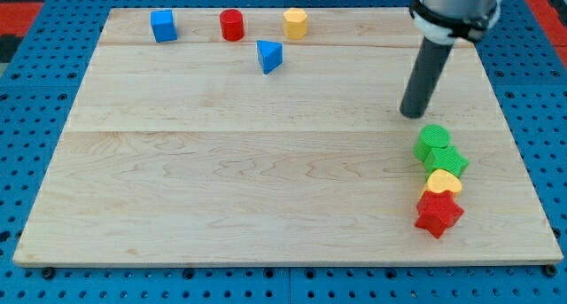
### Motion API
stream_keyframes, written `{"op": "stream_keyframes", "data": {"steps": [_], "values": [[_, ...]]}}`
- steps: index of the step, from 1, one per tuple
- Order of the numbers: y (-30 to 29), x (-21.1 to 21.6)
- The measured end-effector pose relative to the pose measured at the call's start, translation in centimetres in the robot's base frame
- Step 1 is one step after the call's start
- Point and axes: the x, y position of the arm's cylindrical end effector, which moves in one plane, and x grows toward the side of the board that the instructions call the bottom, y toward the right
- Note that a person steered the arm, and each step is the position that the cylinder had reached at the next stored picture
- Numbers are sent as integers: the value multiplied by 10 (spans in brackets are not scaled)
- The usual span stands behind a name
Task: Place the yellow hexagon horizontally to the right of the blue triangle
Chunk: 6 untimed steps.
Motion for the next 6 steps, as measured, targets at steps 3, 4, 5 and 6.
{"op": "stream_keyframes", "data": {"steps": [3, 4, 5, 6], "values": [[-57, -174], [-93, -205], [-128, -204], [-172, -204]]}}
